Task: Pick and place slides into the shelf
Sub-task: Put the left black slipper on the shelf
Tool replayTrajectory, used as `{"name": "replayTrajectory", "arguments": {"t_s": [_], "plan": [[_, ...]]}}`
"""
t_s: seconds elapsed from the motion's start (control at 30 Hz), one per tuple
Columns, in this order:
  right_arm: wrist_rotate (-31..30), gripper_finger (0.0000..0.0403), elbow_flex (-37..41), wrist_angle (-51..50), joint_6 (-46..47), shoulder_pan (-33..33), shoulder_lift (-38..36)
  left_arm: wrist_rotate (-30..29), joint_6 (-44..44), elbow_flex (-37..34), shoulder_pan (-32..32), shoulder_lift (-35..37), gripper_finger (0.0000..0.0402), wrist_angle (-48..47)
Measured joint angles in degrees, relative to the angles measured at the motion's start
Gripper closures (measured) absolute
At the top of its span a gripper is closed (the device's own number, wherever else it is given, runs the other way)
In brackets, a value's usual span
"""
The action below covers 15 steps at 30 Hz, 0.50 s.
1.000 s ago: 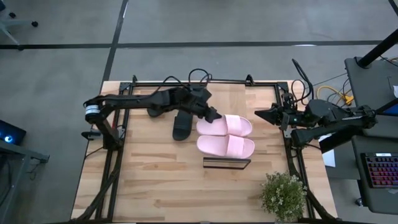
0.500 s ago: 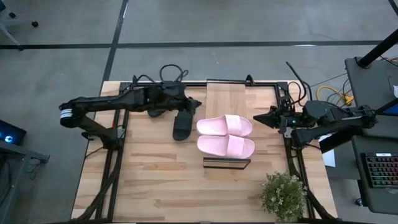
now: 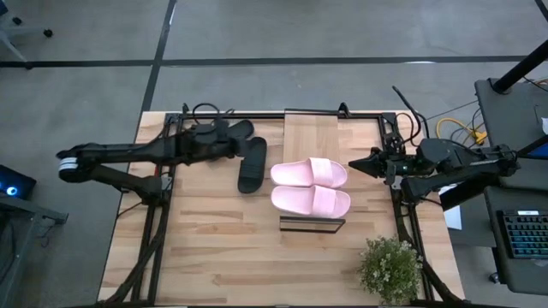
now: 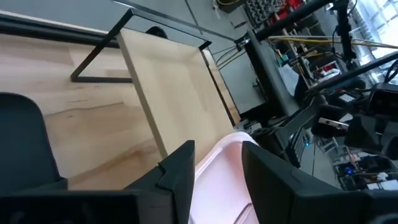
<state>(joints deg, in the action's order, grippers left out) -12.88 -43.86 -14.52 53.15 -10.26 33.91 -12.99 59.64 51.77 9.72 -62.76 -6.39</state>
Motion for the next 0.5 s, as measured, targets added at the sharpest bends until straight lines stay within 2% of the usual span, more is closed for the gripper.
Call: {"name": "replayTrajectory", "arguments": {"t_s": [0.2, 0.5], "plan": [[-0.7, 0.0394, 0.0, -0.1, 1.5, 0.0, 0.0, -2.7, 0.0, -2.1, -0.1, 3.6, 0.0285, 0.0], [-3.6, 0.0394, 0.0, -0.2, 4.0, 0.0, 0.0, -4.1, 0.1, -2.5, -0.1, 4.7, 0.0285, -0.2]]}}
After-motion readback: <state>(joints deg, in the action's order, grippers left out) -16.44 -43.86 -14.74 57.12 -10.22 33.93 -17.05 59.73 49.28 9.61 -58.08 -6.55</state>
